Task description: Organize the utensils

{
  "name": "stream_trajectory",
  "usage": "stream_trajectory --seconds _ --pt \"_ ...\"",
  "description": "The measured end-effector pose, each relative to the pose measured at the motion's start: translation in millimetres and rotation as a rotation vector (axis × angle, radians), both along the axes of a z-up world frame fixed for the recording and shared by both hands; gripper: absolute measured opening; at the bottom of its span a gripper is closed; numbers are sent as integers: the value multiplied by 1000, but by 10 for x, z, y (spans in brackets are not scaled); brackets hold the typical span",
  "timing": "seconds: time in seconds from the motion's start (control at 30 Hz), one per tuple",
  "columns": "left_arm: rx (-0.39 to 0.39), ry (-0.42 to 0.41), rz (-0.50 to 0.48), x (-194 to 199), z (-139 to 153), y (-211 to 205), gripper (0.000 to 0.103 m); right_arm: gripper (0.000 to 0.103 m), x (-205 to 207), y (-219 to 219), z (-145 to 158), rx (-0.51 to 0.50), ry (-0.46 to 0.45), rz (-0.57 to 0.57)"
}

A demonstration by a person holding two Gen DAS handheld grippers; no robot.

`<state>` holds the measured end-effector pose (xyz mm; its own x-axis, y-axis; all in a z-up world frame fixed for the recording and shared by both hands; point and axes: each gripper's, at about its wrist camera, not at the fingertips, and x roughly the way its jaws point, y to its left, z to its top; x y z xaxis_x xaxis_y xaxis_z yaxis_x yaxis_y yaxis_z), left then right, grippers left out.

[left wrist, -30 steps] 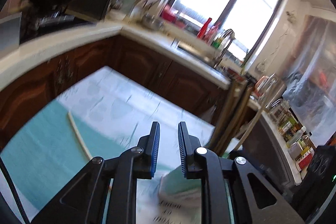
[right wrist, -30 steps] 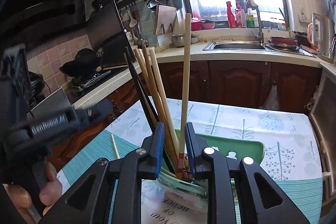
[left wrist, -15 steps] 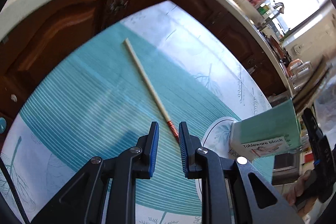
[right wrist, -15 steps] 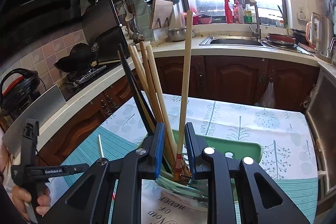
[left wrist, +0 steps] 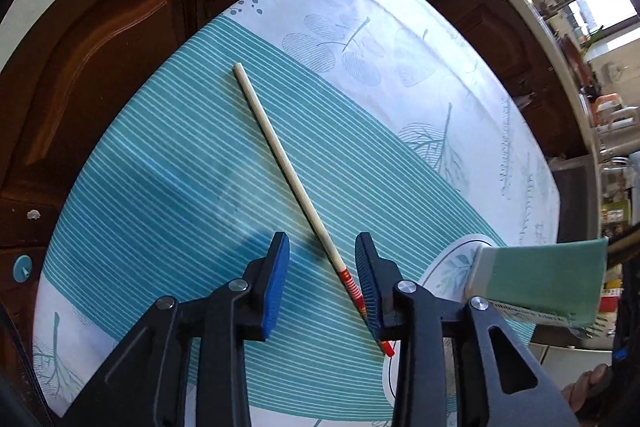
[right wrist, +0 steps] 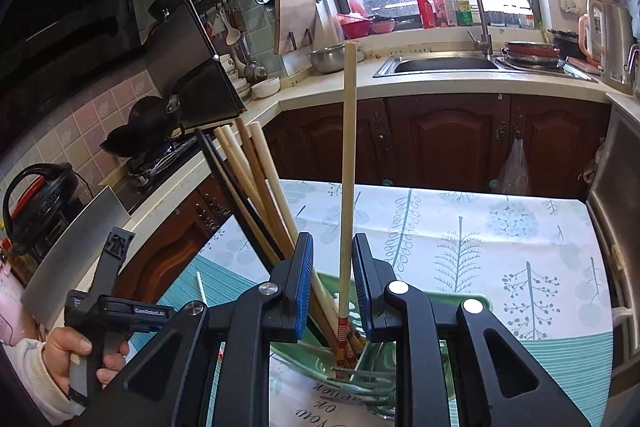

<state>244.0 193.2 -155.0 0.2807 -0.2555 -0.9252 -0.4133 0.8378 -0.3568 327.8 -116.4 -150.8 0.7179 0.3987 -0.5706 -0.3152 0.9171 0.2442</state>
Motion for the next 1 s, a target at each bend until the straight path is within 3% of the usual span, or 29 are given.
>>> stream_trajectory --seconds 0.07,0.1,0.17,0.5,0.53,0.63,0.7,1.0 --pt "36 37 -15 96 -10 -47 33 18 70 -2 20 6 13 -2" --pt "46 52 -21 143 -30 -40 33 7 99 -14 31 4 10 -11" --pt "83 91 -37 216 -57 -83 33 6 137 -5 57 -8 5 -14" --pt "208 180 -80 460 -66 -194 32 5 -169 96 274 -123 -260 -30" --pt "219 188 -86 481 -60 -213 32 6 -186 122 260 -130 -252 -19" --pt "288 202 -113 529 -45 -292 15 6 -219 145 187 -118 -191 5" --pt "294 192 -147 548 -35 -335 7 7 -258 100 157 -88 -180 1" --pt "293 151 -323 361 4 -551 3 7 -520 -228 158 4 -170 -11"
